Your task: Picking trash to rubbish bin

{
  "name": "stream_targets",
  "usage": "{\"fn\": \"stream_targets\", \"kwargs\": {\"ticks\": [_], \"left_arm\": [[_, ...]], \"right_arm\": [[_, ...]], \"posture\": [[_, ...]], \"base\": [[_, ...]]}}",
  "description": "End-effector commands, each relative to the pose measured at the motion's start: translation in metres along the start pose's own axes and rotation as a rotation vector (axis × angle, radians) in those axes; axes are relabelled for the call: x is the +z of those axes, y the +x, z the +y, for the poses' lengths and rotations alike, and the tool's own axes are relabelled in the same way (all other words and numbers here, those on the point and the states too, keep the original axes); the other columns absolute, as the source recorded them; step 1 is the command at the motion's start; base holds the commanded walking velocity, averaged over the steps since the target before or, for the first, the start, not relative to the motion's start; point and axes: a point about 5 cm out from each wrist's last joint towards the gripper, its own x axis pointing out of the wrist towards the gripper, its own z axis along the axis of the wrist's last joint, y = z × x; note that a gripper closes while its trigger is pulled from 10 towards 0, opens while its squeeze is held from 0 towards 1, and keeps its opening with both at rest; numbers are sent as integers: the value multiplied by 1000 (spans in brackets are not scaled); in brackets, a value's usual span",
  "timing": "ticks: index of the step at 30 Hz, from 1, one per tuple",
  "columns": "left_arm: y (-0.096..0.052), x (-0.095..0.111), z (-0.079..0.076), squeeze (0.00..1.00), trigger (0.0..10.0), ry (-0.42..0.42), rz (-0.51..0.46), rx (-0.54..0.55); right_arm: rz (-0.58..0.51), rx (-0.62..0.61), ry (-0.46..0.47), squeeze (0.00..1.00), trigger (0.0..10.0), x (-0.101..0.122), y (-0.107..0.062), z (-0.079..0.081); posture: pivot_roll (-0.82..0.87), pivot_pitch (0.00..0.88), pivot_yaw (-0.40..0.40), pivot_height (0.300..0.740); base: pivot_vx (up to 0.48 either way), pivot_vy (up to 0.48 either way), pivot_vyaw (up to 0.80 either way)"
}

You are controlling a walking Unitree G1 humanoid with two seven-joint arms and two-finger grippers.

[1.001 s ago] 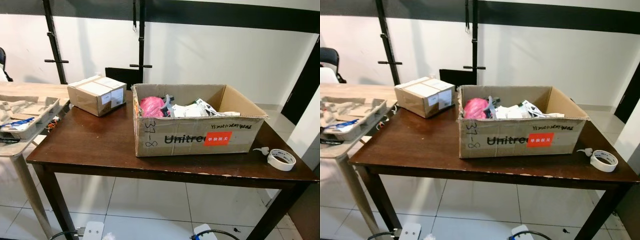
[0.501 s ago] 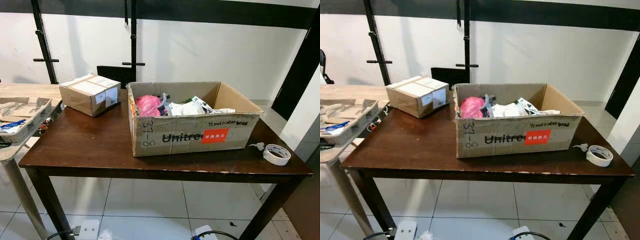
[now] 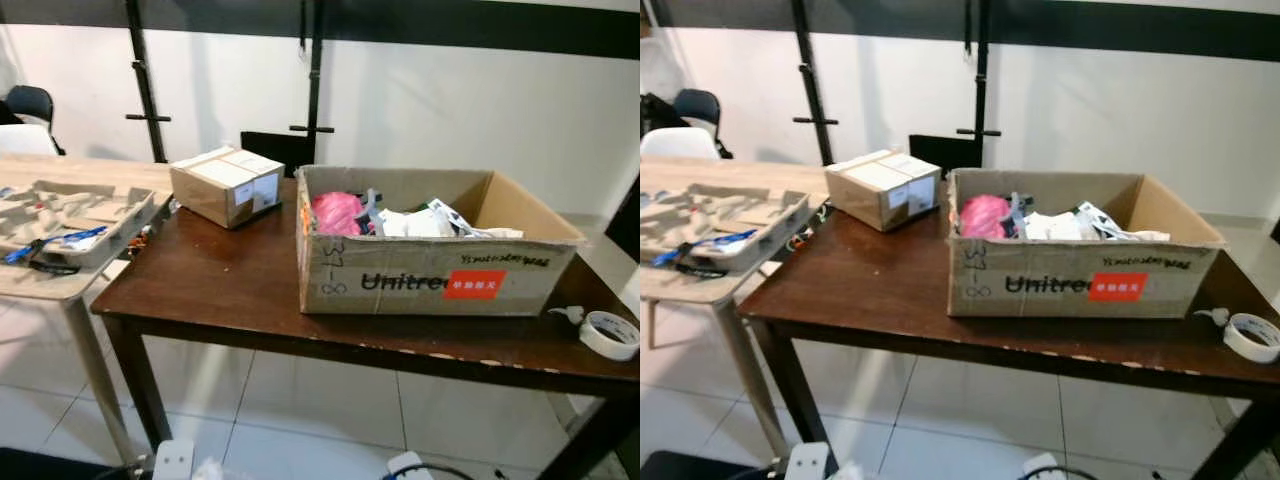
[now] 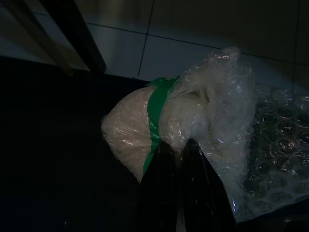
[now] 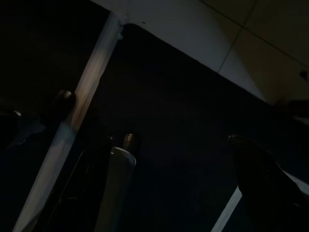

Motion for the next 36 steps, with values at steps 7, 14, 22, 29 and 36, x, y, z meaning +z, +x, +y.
{"fn": "stream_targets", "kwargs": {"ticks": [7, 14, 22, 29, 36], "left_arm": [[1, 3, -2, 0, 10000, -15, -11, -4], [1, 5, -2, 0, 10000, -7, -16, -11], [2, 6, -1, 0, 10000, -7, -16, -4], [2, 6, -2, 0, 10000, -33, -19, -3], [3, 7, -5, 0, 10000, -57, -22, -29]], "right_arm": [[33, -4, 8, 0, 10000, -8, -1, -2], [34, -9, 30, 0, 10000, -8, -1, -2], [39, -10, 26, 0, 10000, -9, -2, -3], [40, -11, 22, 0, 10000, -9, -2, -4], [39, -13, 24, 0, 10000, -9, -2, -5]], "posture": [[45, 31, -74, 740], [43, 29, -67, 740], [41, 21, -69, 740], [37, 15, -68, 740], [36, 10, -66, 740]], "base": [[0, 0, 0], [0, -427, 0], [0, -480, 0], [0, -343, 0], [0, 274, 0]]}}
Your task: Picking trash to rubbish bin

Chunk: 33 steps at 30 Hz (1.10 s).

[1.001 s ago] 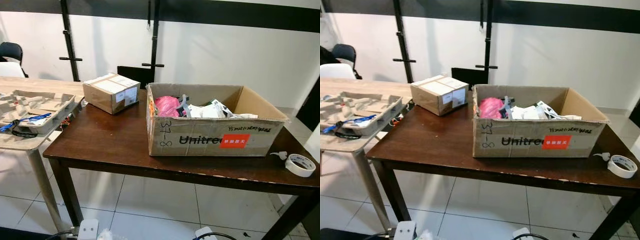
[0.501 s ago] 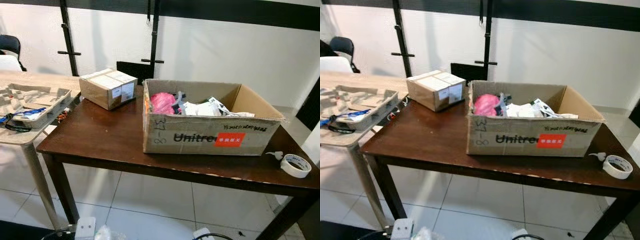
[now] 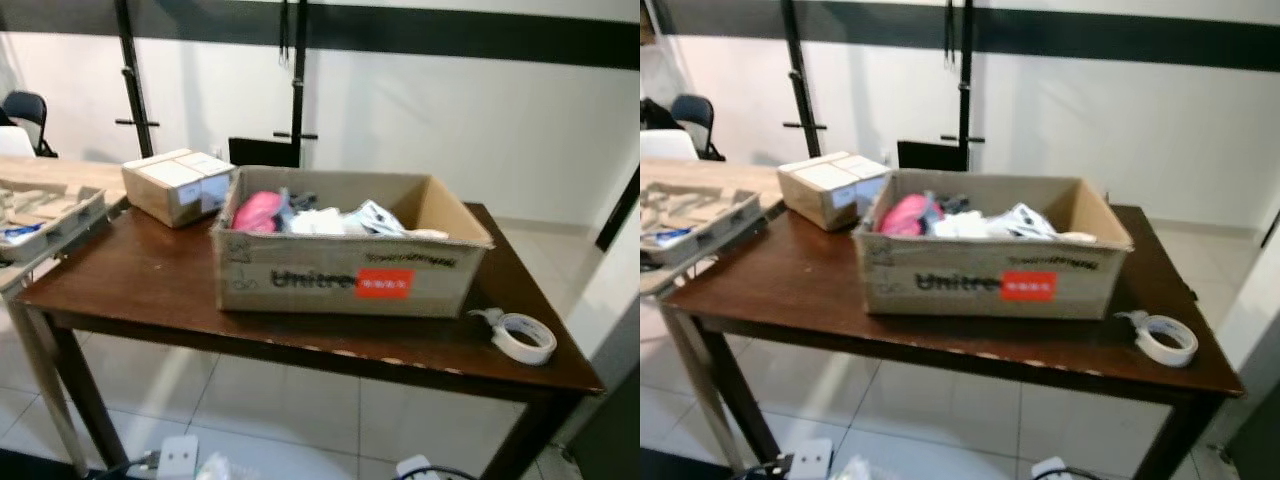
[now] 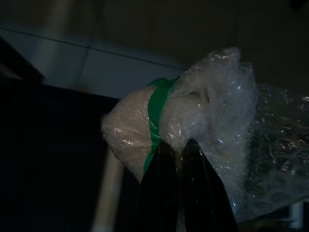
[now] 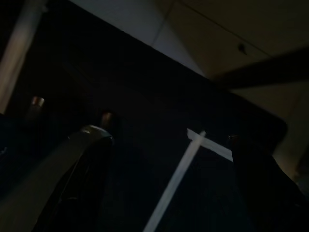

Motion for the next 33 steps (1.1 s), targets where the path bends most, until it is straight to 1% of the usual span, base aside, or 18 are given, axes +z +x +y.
{"fn": "stream_targets", "kwargs": {"ticks": [1, 4, 8, 15, 19, 20, 21, 23, 26, 30, 33], "left_arm": [[-2, -6, 1, 0, 10000, -21, 22, 2], [-2, -5, 1, 0, 10000, -9, 17, 3], [-2, -4, 3, 0, 10000, 5, 7, 12], [-3, -6, 5, 0, 10000, 24, 18, 14], [-2, -3, 3, 0, 10000, 31, 4, -23], [-2, -3, 2, 0, 10000, 36, 13, -22], [-2, -3, 2, 0, 10000, 36, 13, -22], [-1, -3, 2, 0, 10000, 44, 13, -15], [-1, -2, 2, 0, 10000, 42, 11, -13], [-1, -1, 1, 0, 10000, 36, 9, -17], [0, 0, 0, 0, 10000, 36, 7, -22]], "right_arm": [[9, 13, 14, 0, 10000, -3, 0, 5], [8, 15, 14, 0, 10000, -2, 1, 5], [9, 17, 16, 0, 10000, -3, 1, 6], [10, 20, 19, 0, 10000, -4, 0, 6], [12, 21, 22, 0, 10000, -5, 0, 6], [20, 19, 77, 0, 10000, -6, 0, 6], [20, 19, 77, 0, 10000, -6, 0, 6], [21, -1, 115, 0, 10000, -6, 0, 2], [21, 4, 96, 0, 10000, -7, 0, 2], [19, -4, 105, 0, 10000, -7, -1, 1], [24, -6, 161, 0, 10000, -9, -1, 1]], "posture": [[36, 9, -66, 740], [34, 10, -64, 740], [33, 10, -63, 740], [33, 11, -62, 740], [36, 11, -62, 740], [38, 12, -62, 740], [38, 12, -62, 740], [37, 12, -59, 740], [35, 12, -58, 740], [35, 11, -56, 740], [34, 11, -56, 740]], "base": [[0, 480, 0], [0, 480, 0], [0, 0, 0], [0, 0, 0], [0, 0, 0], [0, 0, 0], [0, 0, 0], [0, 0, 0], [0, 0, 0], [0, 0, 0], [0, 0, 0]]}}
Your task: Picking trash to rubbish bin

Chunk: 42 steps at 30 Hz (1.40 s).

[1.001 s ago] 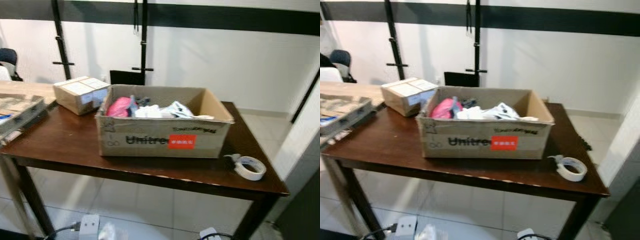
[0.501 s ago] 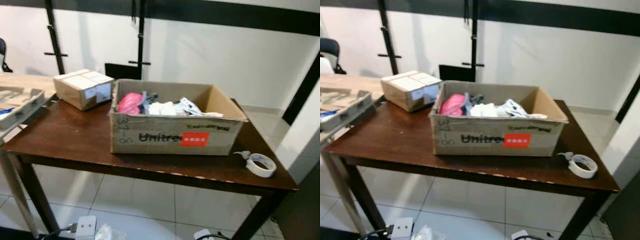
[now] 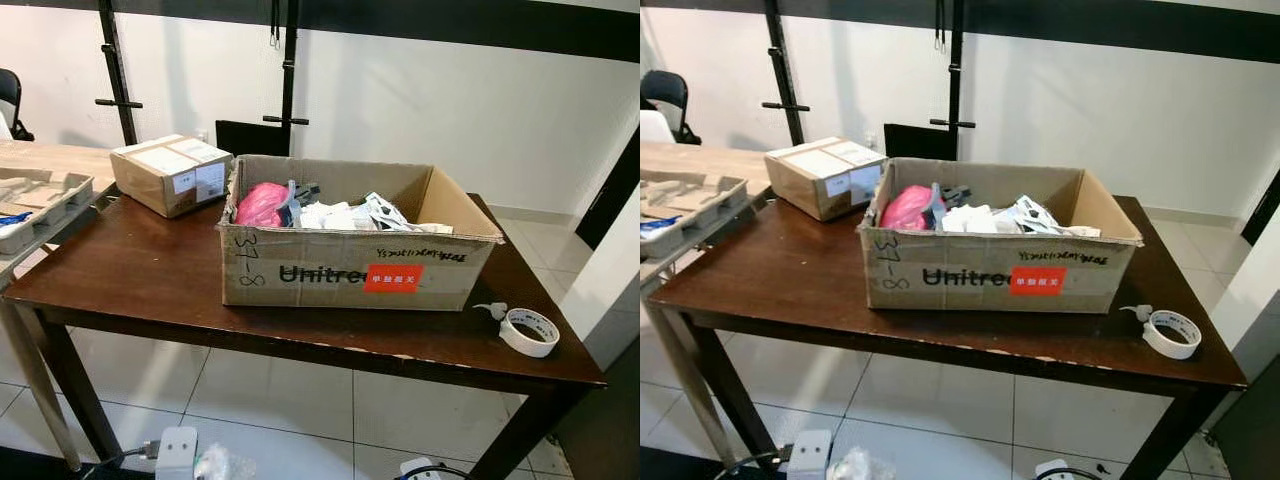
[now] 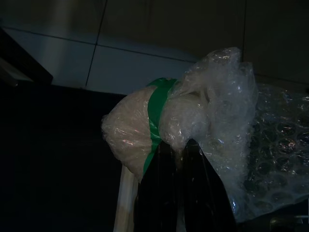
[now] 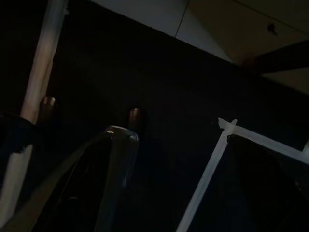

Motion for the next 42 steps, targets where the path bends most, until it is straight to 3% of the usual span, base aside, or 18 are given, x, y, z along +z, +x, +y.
{"fn": "stream_targets", "kwargs": {"ticks": [1, 8, 38, 42], "left_arm": [[-1, -5, -3, 0, 10000, 2, 18, -11], [-1, -5, -2, 0, 10000, -2, 19, 3], [-1, -5, 3, 0, 10000, 3, 41, 29], [-1, -6, 4, 0, 10000, -29, 31, 42]], "right_arm": [[18, -10, 48, 0, 10000, -6, -1, -2], [43, 1, 32, 0, 10000, -9, -1, -2], [36, -4, 0, 0, 10000, -2, 1, 2], [39, -7, -5, 0, 10000, -3, 1, 3]], "posture": [[34, 11, -56, 740], [31, 4, -55, 740], [30, 0, -49, 740], [38, 0, -51, 740]], "base": [[0, 0, 0], [0, 0, -781], [0, 0, 0], [0, 0, 0]]}}
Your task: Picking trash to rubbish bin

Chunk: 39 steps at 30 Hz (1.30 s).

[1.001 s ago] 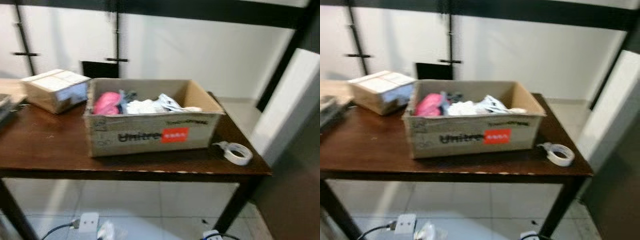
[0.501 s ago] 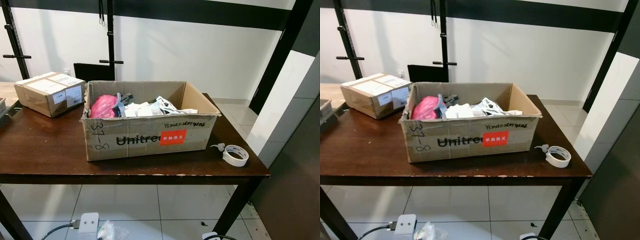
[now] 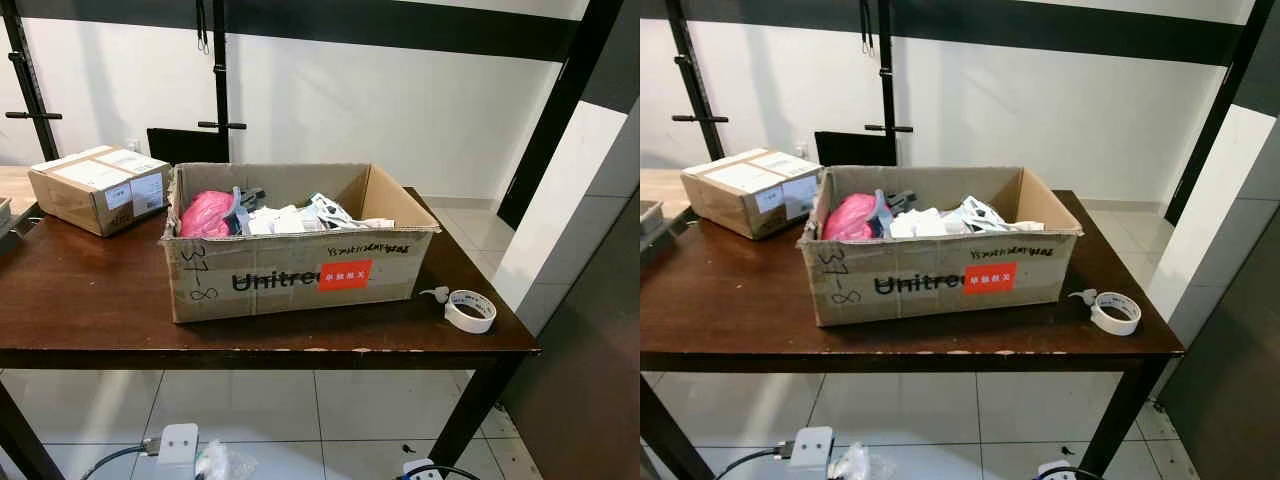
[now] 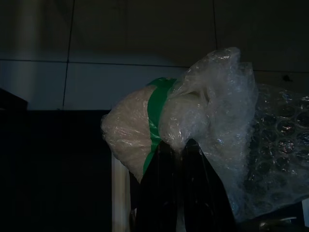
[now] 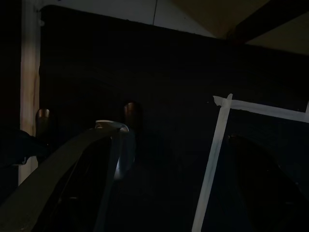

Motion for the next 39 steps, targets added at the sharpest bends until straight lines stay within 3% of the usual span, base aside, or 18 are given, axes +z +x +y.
{"fn": "stream_targets", "kwargs": {"ticks": [1, 10, 14, 39], "left_arm": [[-2, -4, 4, 0, 10000, -28, 12, 18], [1, 0, 6, 0, 10000, -7, 45, 6], [4, 7, 8, 0, 10000, -43, 29, 24], [3, 1, 3, 0, 10000, -43, 45, 15]], "right_arm": [[16, -6, -18, 0, 10000, -2, 0, 0], [-23, -13, -29, 0, 10000, 14, 2, 1], [-39, -8, -38, 0, 10000, 21, 2, 1], [-29, -4, -68, 0, 10000, 16, 2, 2]], "posture": [[38, 0, -51, 740], [47, 0, -58, 740], [44, 0, -58, 740], [37, 0, -63, 740]], "base": [[0, 0, 0], [0, 0, 0], [0, 0, 0], [-20, 0, 0]]}}
